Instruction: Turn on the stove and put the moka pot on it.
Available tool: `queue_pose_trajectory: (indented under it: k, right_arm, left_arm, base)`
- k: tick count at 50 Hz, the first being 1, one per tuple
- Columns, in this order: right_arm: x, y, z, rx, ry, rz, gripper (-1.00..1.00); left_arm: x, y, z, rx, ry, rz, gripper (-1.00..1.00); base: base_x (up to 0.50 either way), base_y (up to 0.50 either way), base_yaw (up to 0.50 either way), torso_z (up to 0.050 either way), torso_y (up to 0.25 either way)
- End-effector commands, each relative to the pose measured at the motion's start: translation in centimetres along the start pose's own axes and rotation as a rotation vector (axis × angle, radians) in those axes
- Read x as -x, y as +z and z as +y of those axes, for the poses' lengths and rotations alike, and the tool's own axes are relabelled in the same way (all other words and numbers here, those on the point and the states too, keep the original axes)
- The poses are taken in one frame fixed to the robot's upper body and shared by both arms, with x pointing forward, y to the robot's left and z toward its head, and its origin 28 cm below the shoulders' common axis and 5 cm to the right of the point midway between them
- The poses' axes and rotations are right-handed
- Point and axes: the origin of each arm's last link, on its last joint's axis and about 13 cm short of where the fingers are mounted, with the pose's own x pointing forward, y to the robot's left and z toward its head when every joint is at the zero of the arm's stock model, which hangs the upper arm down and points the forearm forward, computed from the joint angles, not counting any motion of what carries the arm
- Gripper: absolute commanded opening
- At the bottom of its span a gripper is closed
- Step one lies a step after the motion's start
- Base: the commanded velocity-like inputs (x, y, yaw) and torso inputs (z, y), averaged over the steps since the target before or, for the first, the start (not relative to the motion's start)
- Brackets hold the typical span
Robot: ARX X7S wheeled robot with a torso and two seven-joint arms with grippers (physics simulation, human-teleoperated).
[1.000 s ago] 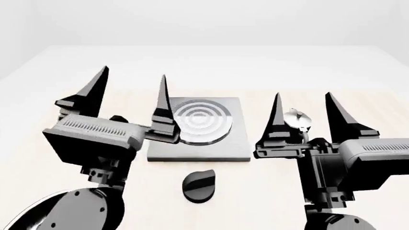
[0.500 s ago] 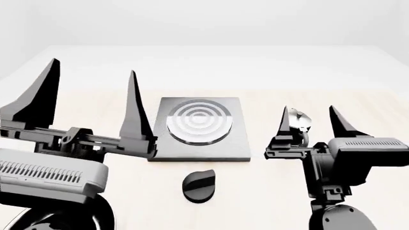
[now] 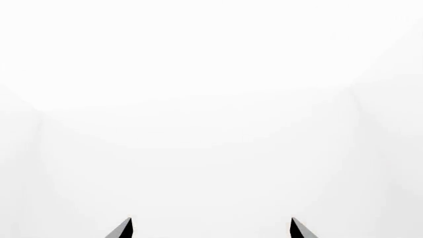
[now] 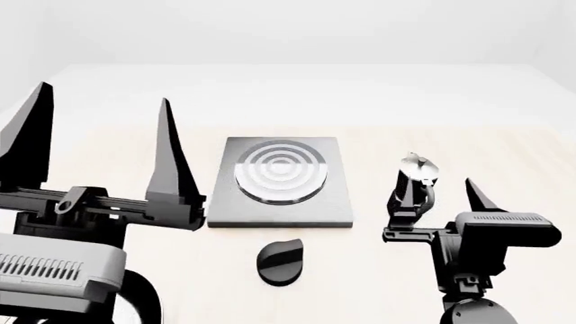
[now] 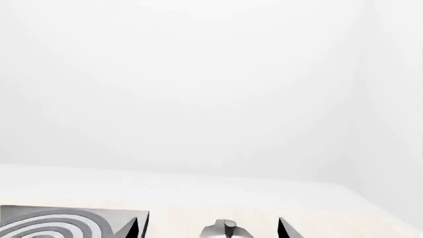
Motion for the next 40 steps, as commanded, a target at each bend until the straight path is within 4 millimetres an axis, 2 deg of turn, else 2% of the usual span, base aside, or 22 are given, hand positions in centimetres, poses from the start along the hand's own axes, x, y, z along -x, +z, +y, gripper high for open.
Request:
queue_pose_trajectory:
  k: [1, 5, 17, 26, 27, 31, 33, 34, 35, 36, 40]
  right_arm:
    - [0.1, -1.9, -0.3, 0.007, -0.005, 0.043, 1.0]
    - [0.0, -1.8, -0.4, -0.003, -0.007, 0.048, 1.0]
    - [-0.3, -4.2, -0.8, 0.018, -0.039, 0.099, 1.0]
    - [-0.3, -4.9, -0.6, 0.038, -0.032, 0.128, 1.0]
    - [-0.1, -5.7, -0.6, 0.041, -0.032, 0.132, 1.0]
    - [-0.5, -5.4, -0.6, 0.043, -0.039, 0.142, 1.0]
    - [-0.5, -5.6, -0.6, 0.045, -0.038, 0.147, 1.0]
    - [-0.3, -6.4, -0.5, 0.046, -0.035, 0.149, 1.0]
    - [-0.6, -5.9, -0.4, 0.05, -0.033, 0.155, 1.0]
    - [-0.4, -6.6, -0.4, 0.051, -0.035, 0.158, 1.0]
    - [-0.9, -6.2, -0.4, 0.044, -0.044, 0.164, 1.0]
  left_arm:
    - [0.2, 0.1, 0.2, -0.004, 0.006, 0.004, 1.0]
    - [0.2, 0.1, 0.1, -0.001, 0.004, 0.004, 1.0]
    - [0.4, -0.2, 0.0, 0.003, 0.001, 0.015, 1.0]
    - [0.6, -0.7, 0.0, 0.011, 0.005, 0.021, 1.0]
    - [0.5, -0.7, 0.1, 0.013, 0.006, 0.022, 1.0]
    - [0.5, -0.6, 0.1, 0.015, 0.008, 0.02, 1.0]
    - [0.5, -0.7, 0.1, 0.016, 0.008, 0.02, 1.0]
    - [0.5, -0.7, 0.1, 0.015, 0.007, 0.021, 1.0]
    - [0.5, -0.7, 0.1, 0.016, 0.007, 0.02, 1.0]
    - [0.5, -0.7, 0.1, 0.017, 0.009, 0.02, 1.0]
    - [0.5, -0.6, 0.1, 0.017, 0.009, 0.02, 1.0]
  base:
    - [0.0, 0.0, 0.0, 0.0, 0.0]
    - [0.0, 0.0, 0.0, 0.0, 0.0]
    - [0.0, 0.0, 0.0, 0.0, 0.0]
    - [0.0, 0.0, 0.0, 0.0, 0.0]
    - [0.0, 0.0, 0.0, 0.0, 0.0]
    - [0.0, 0.0, 0.0, 0.0, 0.0]
    - [0.0, 0.0, 0.0, 0.0, 0.0]
    - [0.0, 0.0, 0.0, 0.0, 0.0]
    - [0.0, 0.0, 0.0, 0.0, 0.0]
    - [0.0, 0.0, 0.0, 0.0, 0.0]
    - [0.0, 0.0, 0.0, 0.0, 0.0]
